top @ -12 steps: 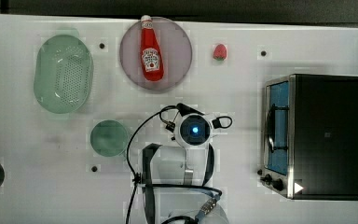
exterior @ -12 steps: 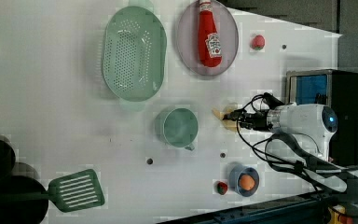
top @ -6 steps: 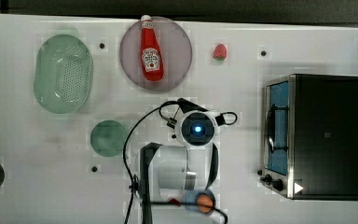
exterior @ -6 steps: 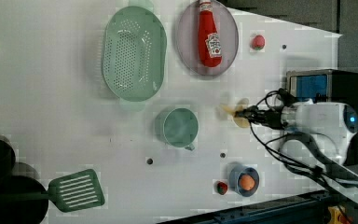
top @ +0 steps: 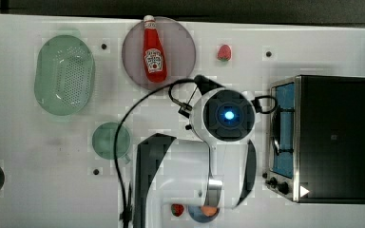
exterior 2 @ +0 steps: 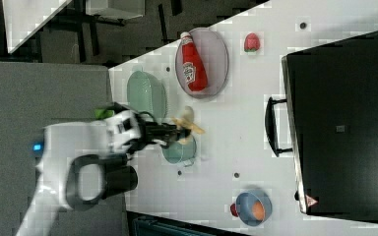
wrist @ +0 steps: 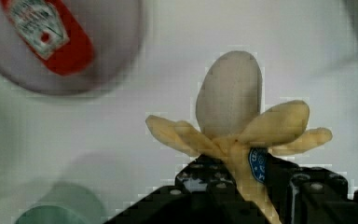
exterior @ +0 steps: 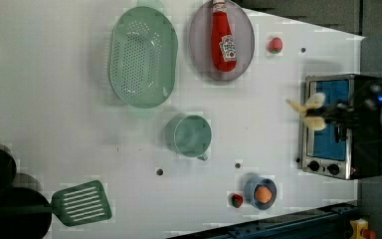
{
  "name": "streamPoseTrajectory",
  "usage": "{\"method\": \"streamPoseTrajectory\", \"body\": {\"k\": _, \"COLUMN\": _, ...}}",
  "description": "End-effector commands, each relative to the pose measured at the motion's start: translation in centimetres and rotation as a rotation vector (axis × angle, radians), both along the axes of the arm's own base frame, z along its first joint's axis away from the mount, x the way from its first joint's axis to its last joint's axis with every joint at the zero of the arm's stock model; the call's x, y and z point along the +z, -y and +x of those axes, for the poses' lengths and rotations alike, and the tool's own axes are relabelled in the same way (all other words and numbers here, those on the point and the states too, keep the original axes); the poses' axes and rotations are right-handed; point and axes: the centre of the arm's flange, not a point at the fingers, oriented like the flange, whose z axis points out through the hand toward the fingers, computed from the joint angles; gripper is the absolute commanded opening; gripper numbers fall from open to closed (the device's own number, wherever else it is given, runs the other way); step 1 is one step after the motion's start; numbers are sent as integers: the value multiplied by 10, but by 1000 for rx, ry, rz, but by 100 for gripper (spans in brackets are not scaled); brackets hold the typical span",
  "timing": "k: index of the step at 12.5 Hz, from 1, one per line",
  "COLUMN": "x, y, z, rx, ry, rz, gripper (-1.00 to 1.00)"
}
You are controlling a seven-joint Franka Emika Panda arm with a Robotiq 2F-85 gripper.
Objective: Pick Banana and place it in mug.
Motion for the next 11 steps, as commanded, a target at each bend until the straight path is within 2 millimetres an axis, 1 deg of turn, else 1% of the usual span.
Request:
{"method": "streamPoseTrajectory", "body": {"k": 1, "x": 43, "y": -34, "z": -19, "rx": 75, "ry": -7, "rz": -13, "gripper": -42}}
{"method": "streamPoseTrajectory", "body": {"k": 2, "x": 52, "y": -49, "z": -21, "rx": 105, "ry": 11, "rz": -21, "gripper": -42}}
{"method": "streamPoseTrajectory", "body": {"k": 3, "x": 56, "y": -66, "z": -23, "rx": 134, "ry": 19, "rz": -28, "gripper": -42}}
{"method": "streamPoseTrajectory", "body": {"k": 4, "x": 56, "y": -93, "z": -26, "rx": 186, "ry": 17, "rz": -37, "gripper": -42}}
{"method": "streamPoseTrajectory", "body": {"k": 5, "x": 54, "y": -114, "z": -29, "rx": 226, "ry": 8, "rz": -44, "gripper": -42}}
{"method": "streamPoseTrajectory", "body": {"k": 6, "x": 48, "y": -145, "z": -33, "rx": 285, "ry": -6, "rz": -54, "gripper": -42}}
{"method": "streamPoseTrajectory", "body": {"k": 7, "x": 43, "y": -166, "z": -37, "rx": 329, "ry": -14, "rz": -61, "gripper": -42}}
{"method": "streamPoseTrajectory", "body": {"k": 9, "x": 33, "y": -201, "z": -45, "rx": 383, "ry": -30, "rz": -68, "gripper": -42}}
{"method": "streamPoseTrajectory", "body": {"k": 11, "x": 21, "y": -228, "z": -53, "rx": 303, "ry": -48, "rz": -75, "gripper": -42}}
